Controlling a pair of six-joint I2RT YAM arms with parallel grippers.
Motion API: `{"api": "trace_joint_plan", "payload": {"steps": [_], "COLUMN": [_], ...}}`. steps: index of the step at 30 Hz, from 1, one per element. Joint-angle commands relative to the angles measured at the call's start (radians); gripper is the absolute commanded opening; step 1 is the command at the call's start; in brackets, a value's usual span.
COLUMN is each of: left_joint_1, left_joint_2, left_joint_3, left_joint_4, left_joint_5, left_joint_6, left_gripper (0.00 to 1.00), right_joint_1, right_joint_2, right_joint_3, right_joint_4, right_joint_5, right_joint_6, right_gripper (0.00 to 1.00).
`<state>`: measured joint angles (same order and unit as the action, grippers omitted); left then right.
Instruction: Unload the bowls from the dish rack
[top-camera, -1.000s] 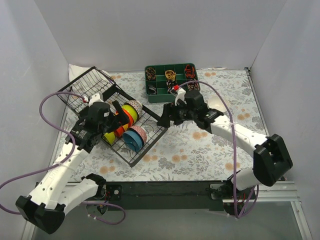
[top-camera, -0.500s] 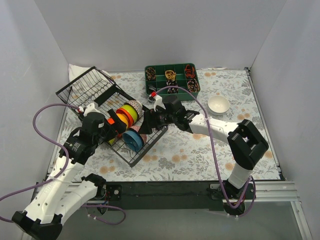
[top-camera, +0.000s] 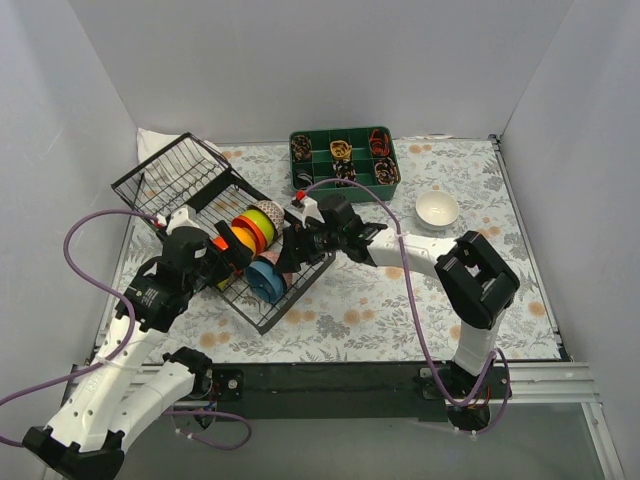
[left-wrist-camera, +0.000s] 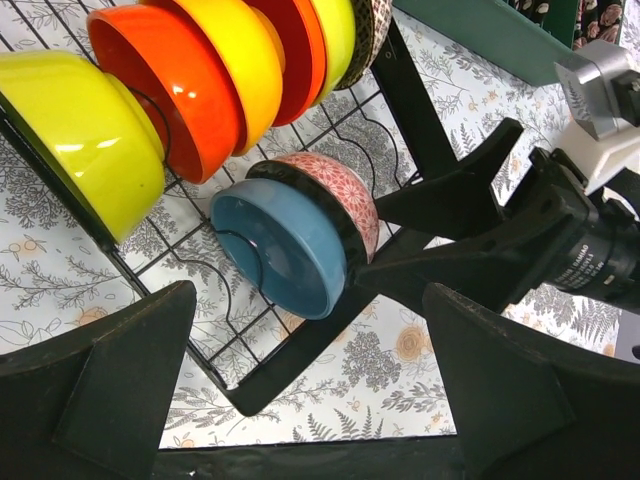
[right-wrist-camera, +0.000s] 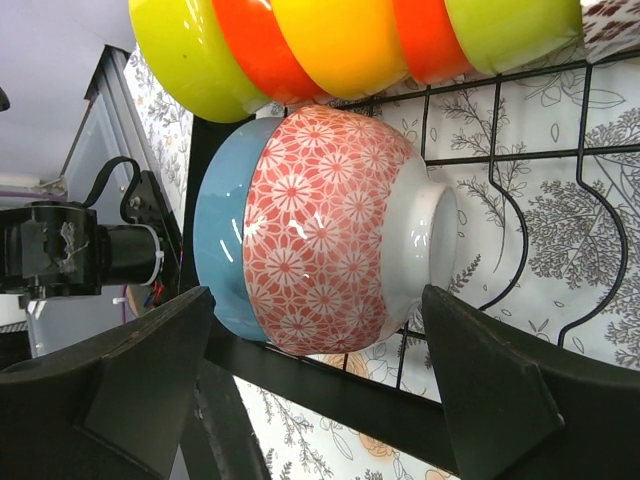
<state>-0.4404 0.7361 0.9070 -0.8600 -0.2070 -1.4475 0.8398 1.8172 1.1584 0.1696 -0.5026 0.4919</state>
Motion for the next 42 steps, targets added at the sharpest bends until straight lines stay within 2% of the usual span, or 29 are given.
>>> {"api": "trace_joint_plan", "payload": {"steps": [1, 8, 17, 22, 27, 42], "left_joint_1": [0.003, 0.003, 0.005, 0.003, 0.003, 0.005], "left_joint_2": [-0.01, -0.018, -0.021, -0.024, -0.026, -0.041], "left_joint_3": [0.013, 0.003, -0.003, 0.0, 0.003, 0.007], "left_joint_4": [0.01, 0.016, 0.024, 0.022, 0.018, -0.004], "left_joint_5": [0.029, 0.034, 0.043, 0.035, 0.027, 0.031], "left_joint_6": [0.004, 0.007, 0.009, 0.01, 0.01, 0.013], "left_gripper": [0.98, 0.98, 0.98, 0.98, 0.98, 0.98], "right_joint_1": [0.013, 0.016, 0.022, 0.033, 0.038, 0.064], "right_joint_2": [0.04, 0.08, 0.082, 0.011, -0.024, 0.074], "right_joint_3": [0.05, 0.075, 0.098, 0.075, 0.058, 0.106], "right_joint_4": [0.05, 0.054, 0.053, 0.048, 0.047, 0.031], "right_joint_5": [-0.05, -0.093, -0.087, 0.094, 0.199, 0.119], "right_joint_6": [-0.01, -0.016, -0.026, -0.03, -0.038, -0.015], "right_gripper": [0.93, 0.91, 0.94, 0.95, 0.96, 0.99]}}
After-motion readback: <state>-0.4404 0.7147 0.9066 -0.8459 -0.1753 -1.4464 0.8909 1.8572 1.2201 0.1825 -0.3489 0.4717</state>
